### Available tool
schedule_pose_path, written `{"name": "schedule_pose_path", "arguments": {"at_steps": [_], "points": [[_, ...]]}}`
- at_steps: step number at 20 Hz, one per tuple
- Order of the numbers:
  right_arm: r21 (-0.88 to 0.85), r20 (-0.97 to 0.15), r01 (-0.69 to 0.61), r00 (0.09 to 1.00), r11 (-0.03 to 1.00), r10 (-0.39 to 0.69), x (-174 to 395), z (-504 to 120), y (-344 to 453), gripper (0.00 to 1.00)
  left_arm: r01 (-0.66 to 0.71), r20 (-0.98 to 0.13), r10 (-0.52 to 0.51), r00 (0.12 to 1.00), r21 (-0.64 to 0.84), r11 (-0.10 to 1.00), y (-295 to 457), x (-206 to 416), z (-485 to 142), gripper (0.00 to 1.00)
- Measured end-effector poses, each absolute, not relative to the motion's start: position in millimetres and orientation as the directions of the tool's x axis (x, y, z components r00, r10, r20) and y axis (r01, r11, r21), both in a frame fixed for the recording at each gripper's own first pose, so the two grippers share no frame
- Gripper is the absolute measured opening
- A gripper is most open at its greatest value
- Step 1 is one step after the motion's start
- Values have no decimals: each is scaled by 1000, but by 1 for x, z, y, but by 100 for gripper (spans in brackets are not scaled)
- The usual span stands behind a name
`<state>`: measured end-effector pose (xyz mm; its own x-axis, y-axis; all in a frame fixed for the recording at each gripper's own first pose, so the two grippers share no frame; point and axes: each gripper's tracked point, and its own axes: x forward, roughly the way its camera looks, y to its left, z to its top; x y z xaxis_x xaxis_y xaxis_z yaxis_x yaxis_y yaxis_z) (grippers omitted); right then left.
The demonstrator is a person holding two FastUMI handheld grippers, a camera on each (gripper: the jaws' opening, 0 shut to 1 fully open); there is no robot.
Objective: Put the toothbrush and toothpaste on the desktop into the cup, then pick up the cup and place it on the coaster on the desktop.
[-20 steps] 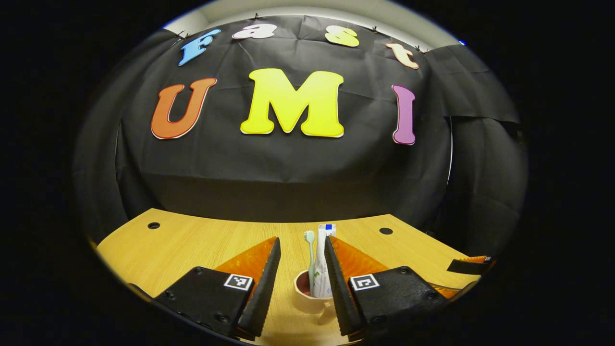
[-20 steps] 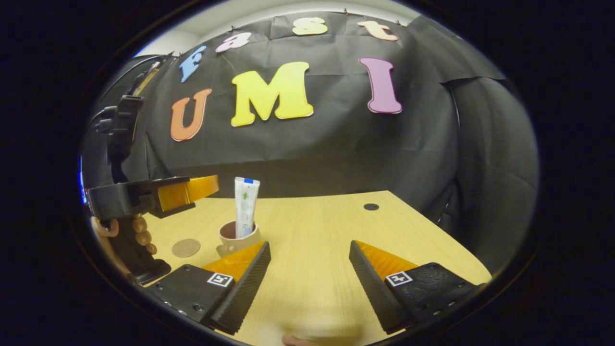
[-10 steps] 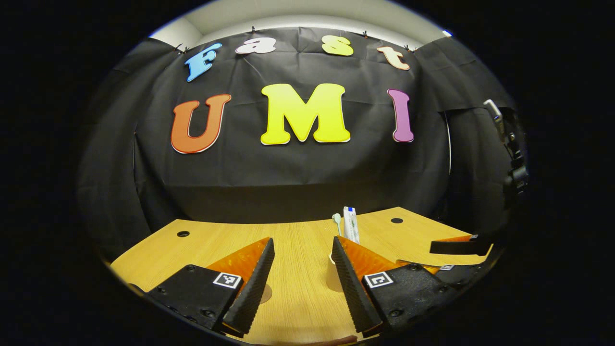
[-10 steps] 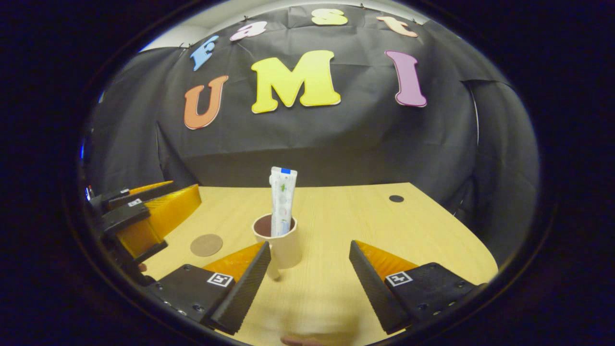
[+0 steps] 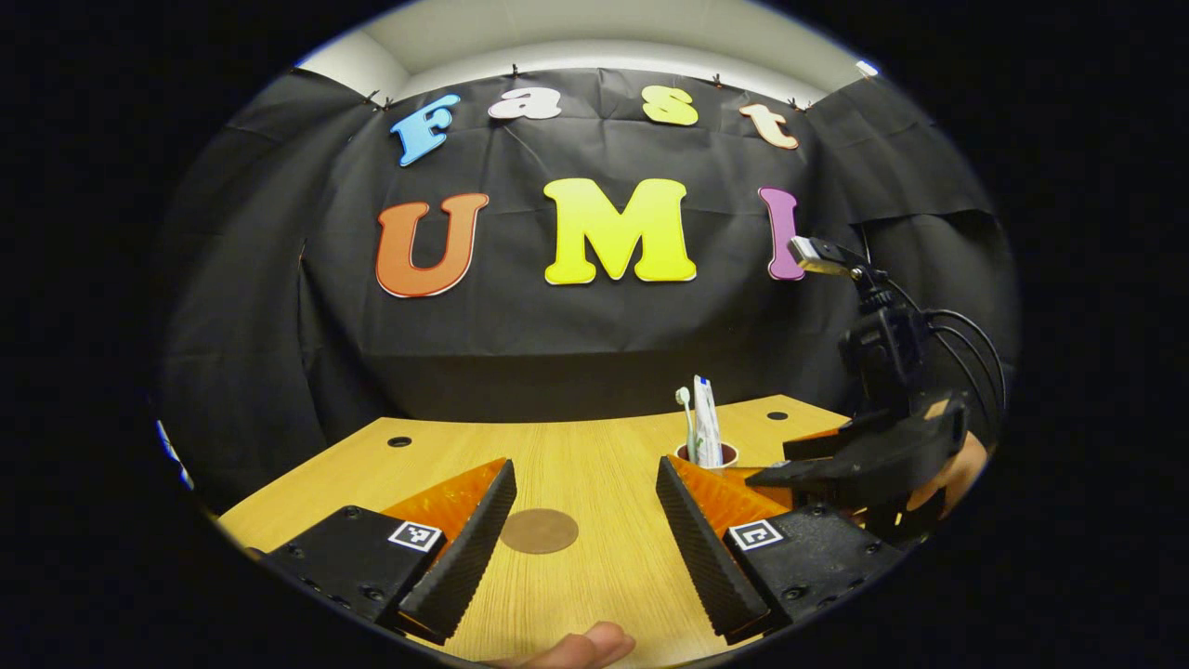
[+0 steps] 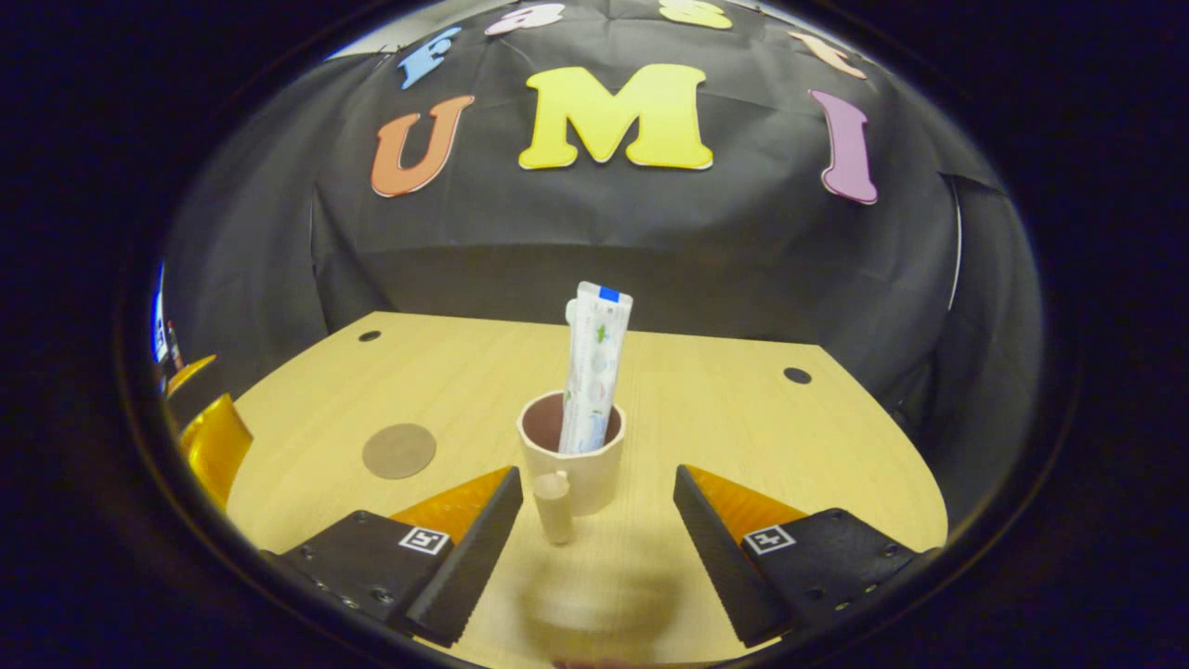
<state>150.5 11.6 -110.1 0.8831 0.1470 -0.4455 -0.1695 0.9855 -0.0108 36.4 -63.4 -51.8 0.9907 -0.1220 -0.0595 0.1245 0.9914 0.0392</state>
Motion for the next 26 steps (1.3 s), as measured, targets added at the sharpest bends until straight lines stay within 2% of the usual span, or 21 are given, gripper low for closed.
{"name": "schedule_pose_path", "arguments": {"at_steps": [5,8,11,16,19,21,22,24,26], "points": [[-32,-545,-144,832,989,103,172,-119,10,96,122,-74,-119,990,39,992,-44,26,-70,96],[50,-674,-165,723,985,155,178,-137,22,96,89,-84,-86,993,37,995,-27,22,-80,96],[47,-778,-103,620,994,101,185,-156,17,96,85,-106,-84,991,6,996,-22,16,-89,96],[-2,-827,-125,558,992,69,188,-154,19,98,77,-90,-75,993,19,997,-17,10,-86,96],[40,-882,-97,465,994,81,183,-165,26,97,76,-85,-75,994,7,997,-15,9,-85,96],[36,-913,-89,401,995,69,179,-173,30,94,75,-90,-74,993,0,997,-13,9,-87,96],[23,-922,-98,382,995,59,179,-173,31,89,76,-95,-76,993,-5,997,-15,9,-89,96],[31,-925,-89,375,996,62,181,-171,36,79,78,-103,-79,992,-13,997,-16,8,-90,96],[44,-935,-56,349,997,61,182,-179,39,76,82,-105,-83,991,-12,997,-16,7,-91,96]]}}
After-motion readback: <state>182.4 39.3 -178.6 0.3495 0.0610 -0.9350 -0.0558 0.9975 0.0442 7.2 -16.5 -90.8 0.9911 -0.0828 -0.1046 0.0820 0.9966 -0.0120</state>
